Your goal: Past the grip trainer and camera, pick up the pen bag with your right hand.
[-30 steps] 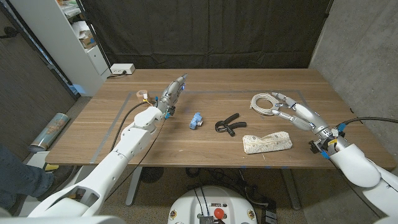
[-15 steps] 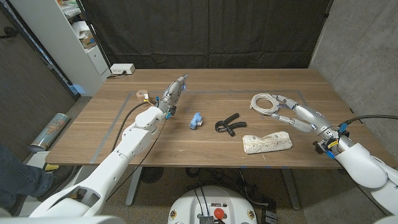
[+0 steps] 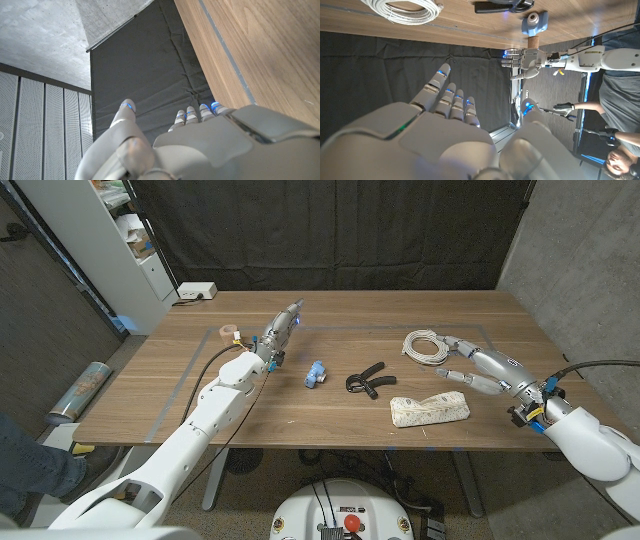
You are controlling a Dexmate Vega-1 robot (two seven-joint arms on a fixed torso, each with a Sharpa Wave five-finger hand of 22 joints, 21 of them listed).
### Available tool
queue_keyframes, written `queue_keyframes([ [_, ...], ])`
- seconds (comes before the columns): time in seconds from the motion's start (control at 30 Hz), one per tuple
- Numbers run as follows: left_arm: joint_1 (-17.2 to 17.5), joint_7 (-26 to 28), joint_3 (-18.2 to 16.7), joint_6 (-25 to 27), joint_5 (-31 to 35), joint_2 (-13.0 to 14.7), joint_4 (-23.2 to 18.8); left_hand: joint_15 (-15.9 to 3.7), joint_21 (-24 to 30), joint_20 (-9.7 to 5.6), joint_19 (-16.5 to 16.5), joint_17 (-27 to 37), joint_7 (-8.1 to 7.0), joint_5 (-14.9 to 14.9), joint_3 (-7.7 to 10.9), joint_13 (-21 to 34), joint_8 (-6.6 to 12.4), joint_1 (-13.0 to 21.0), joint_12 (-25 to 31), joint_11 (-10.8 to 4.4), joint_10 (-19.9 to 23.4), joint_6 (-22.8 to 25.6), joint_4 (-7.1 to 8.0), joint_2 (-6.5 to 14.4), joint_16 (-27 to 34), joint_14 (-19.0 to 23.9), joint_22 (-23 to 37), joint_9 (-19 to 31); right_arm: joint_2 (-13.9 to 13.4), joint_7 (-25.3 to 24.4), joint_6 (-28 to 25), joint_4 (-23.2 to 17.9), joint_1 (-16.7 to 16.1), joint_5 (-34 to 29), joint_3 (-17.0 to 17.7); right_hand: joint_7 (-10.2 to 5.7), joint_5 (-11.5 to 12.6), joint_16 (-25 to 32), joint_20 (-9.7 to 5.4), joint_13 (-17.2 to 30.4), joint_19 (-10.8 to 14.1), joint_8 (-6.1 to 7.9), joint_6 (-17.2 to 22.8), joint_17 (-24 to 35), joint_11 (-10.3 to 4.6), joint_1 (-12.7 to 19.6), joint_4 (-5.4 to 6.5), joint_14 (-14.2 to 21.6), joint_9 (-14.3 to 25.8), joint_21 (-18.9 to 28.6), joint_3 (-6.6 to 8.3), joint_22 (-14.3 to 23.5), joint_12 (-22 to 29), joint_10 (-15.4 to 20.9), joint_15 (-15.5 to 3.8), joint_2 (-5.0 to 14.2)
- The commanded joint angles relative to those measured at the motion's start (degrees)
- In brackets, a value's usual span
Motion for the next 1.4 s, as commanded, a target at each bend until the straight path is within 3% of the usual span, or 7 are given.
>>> queue_keyframes([
  [0.03,-0.1,0.0,0.2,-0.2,0.1,-0.1,-0.2,-0.03,-0.2,0.48,-2.8,0.3,-0.35,-0.1,0.01,0.1,0.15,0.4,0.2,0.01,-0.3,-0.1,-0.19,0.2,0.2,-1.8,0.2,0.3,-0.4,1.9,-1.3,-2.1,-0.8,-4.5,1.7,0.11,0.6,0.2,0.4,0.3,0.2,0.07,-0.2,0.1,-0.01,1.3,-0.67,0.2,0.1,-0.2,0.27,0.2,-0.2,-0.5,0.19,0.31],
  [0.2,0.0,0.2,0.2,-0.2,0.2,-0.1,-0.3,0.04,-0.2,0.46,-2.9,0.3,-0.36,-0.1,0.0,0.1,0.15,0.4,0.1,0.13,-0.4,-0.1,-0.19,0.2,0.2,-1.9,0.2,0.3,-0.3,2.5,-1.2,-2.8,-1.3,-5.6,2.5,0.07,0.8,0.0,0.6,0.3,0.2,0.21,-0.7,0.0,-0.17,3.8,-1.61,0.3,0.1,-0.5,1.48,0.1,-0.2,-0.9,0.22,1.15],
  [0.93,-0.8,-0.4,0.4,-0.8,0.1,-0.7,1.4,0.04,-0.2,0.64,-3.2,0.3,-0.42,-0.1,-0.07,0.1,0.13,0.4,0.1,0.02,-0.4,-0.1,-0.2,0.2,0.2,-2.1,0.2,0.3,0.5,4.5,-2.2,-4.4,-2.8,-9.0,2.5,-0.17,0.7,-0.5,0.86,0.3,-0.3,0.3,-1.9,-0.2,-0.14,7.6,-2.64,-0.3,0.1,-1.0,3.12,0.1,-0.3,-1.8,0.56,1.54],
  [1.4,-1.2,-0.6,0.7,-0.7,0.2,-1.2,2.1,0.08,-0.3,0.69,-3.5,0.3,-0.41,-0.1,-0.11,0.1,0.12,0.4,0.2,0.0,-0.4,-0.1,-0.2,0.2,0.2,-2.2,0.3,0.3,0.5,5.4,-4.3,-6.3,-4.5,-12.9,2.9,-2.48,0.2,-1.0,1.39,0.4,-1.4,0.7,-1.7,-0.2,-0.17,10.9,-2.97,-1.7,0.1,-1.4,4.31,0.2,-0.3,-2.8,1.56,1.11],
])
